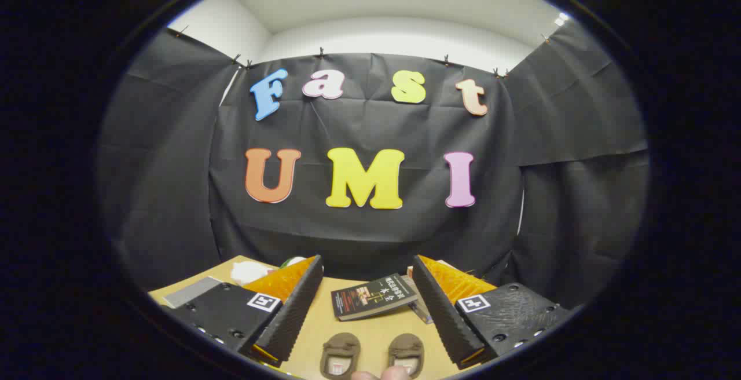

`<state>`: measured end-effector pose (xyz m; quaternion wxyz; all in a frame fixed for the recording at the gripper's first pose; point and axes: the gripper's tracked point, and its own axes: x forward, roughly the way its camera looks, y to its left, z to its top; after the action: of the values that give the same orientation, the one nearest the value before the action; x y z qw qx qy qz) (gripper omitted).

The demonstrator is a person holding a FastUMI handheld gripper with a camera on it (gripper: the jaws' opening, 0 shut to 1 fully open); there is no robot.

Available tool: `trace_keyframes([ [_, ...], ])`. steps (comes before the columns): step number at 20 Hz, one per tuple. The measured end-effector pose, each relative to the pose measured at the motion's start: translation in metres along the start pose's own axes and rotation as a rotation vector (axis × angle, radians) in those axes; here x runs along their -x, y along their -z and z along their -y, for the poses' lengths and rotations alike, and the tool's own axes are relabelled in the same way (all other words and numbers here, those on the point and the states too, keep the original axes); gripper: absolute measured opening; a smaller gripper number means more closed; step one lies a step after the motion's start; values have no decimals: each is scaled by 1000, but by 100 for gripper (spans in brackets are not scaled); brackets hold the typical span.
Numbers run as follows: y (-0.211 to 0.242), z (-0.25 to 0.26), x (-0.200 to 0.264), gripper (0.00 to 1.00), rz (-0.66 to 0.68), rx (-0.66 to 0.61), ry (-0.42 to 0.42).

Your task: Open the storage box then place both shoes into the box .Put the left shoe in first, then the right shoe, with the right side of both shoes facing outward in a uniform manner.

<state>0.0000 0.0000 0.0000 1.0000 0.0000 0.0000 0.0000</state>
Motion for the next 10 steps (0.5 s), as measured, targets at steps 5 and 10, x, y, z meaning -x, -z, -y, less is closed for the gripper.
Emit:
trace_keyframes([
  [5,1,-6,-4,95,-12,-7,-26],
  [10,-6,-27,-11,95,-8,-20,-72],
])
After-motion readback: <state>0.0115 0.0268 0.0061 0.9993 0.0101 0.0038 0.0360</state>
